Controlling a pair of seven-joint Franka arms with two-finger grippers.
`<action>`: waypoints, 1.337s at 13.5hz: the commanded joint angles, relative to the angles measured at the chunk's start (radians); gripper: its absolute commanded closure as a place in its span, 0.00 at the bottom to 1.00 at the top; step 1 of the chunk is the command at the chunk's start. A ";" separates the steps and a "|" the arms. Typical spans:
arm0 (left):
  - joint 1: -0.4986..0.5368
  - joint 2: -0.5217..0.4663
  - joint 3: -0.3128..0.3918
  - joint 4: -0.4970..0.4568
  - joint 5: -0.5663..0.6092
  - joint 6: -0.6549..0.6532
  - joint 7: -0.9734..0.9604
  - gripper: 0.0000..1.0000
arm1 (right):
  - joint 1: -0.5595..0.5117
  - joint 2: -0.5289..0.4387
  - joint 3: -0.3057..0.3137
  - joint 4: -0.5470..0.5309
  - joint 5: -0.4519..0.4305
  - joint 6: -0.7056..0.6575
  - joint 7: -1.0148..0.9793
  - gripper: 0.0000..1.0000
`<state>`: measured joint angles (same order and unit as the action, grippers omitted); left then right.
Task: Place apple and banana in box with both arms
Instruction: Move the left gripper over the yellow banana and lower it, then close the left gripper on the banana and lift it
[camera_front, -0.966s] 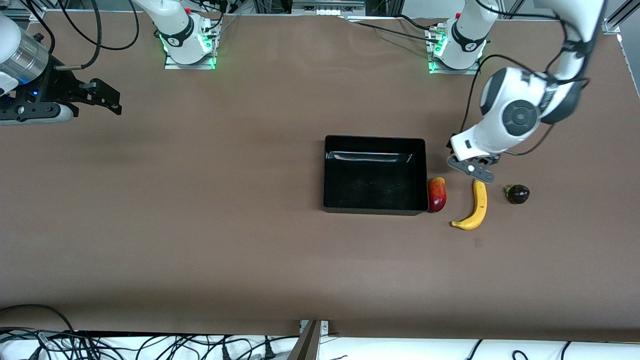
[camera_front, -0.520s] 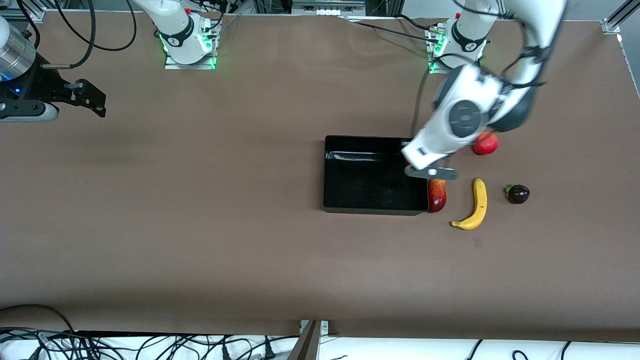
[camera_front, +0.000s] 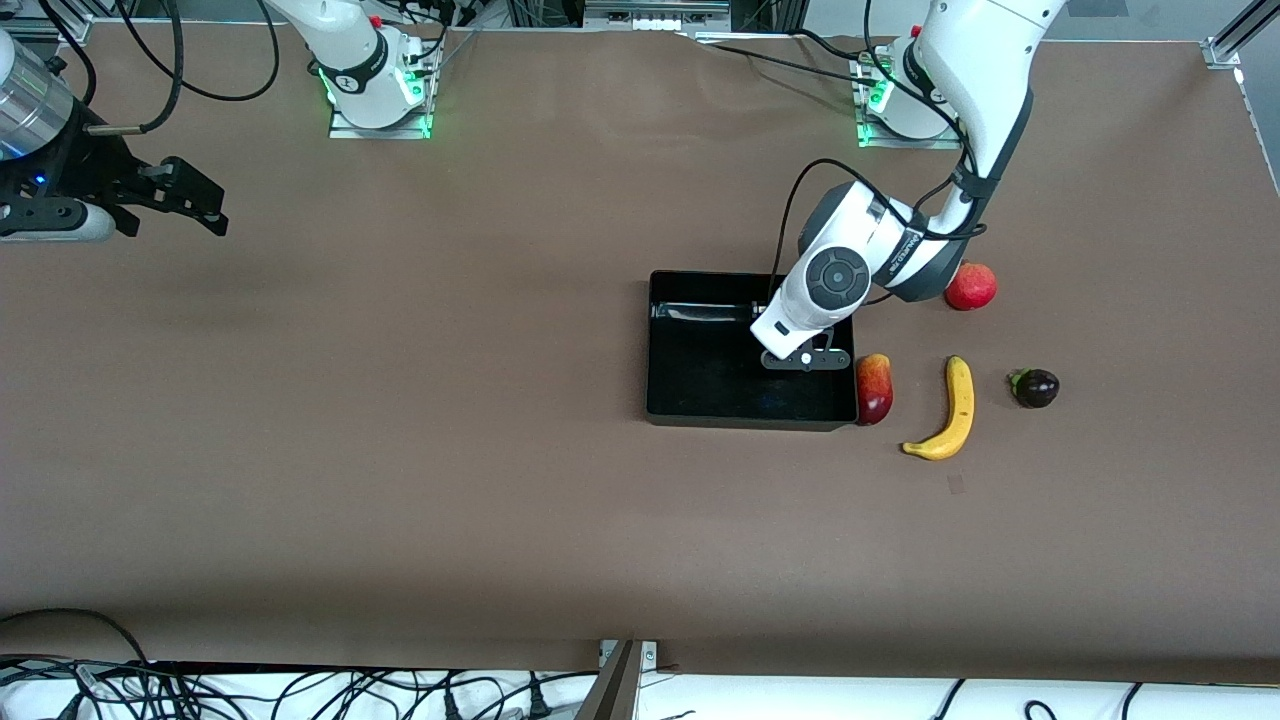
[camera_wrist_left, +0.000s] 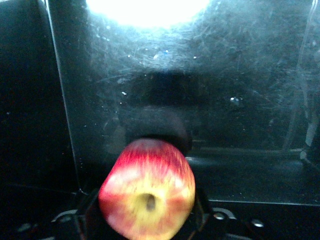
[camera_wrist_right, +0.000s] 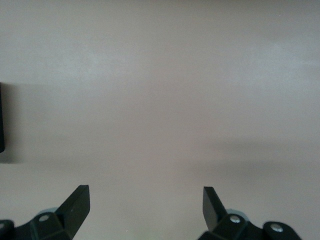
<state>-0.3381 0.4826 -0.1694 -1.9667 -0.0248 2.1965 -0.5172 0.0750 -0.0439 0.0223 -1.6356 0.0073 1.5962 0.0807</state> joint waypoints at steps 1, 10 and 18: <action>0.005 -0.062 0.024 0.055 -0.006 -0.102 -0.017 0.00 | -0.015 -0.001 0.007 0.017 0.010 -0.018 0.008 0.00; 0.364 0.088 0.039 0.371 0.175 -0.299 0.665 0.00 | -0.014 0.001 0.007 0.016 0.005 -0.018 0.007 0.00; 0.441 0.214 0.039 0.339 0.175 -0.156 0.898 0.57 | -0.015 0.001 0.005 0.017 0.007 -0.016 0.008 0.00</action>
<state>0.0921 0.6851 -0.1232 -1.6272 0.1287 2.0319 0.3641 0.0708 -0.0440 0.0216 -1.6341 0.0072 1.5946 0.0807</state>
